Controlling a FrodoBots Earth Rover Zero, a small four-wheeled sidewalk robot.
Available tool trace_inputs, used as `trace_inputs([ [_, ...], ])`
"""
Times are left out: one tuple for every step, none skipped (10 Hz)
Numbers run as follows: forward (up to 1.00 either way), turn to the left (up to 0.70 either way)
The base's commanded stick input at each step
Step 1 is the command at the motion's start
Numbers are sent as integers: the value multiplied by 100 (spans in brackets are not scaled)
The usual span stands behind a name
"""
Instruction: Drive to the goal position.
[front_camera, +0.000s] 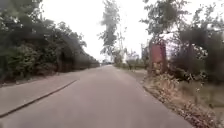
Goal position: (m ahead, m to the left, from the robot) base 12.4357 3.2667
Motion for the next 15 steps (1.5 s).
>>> trace_inputs([
  [100,0],
  [100,0],
  [100,0],
  [100,0],
  [100,0],
  [100,0],
  [100,0],
  [100,0],
  [100,0],
  [100,0],
  [100,0],
  [100,0],
  [100,0],
  [100,0],
  [100,0],
])
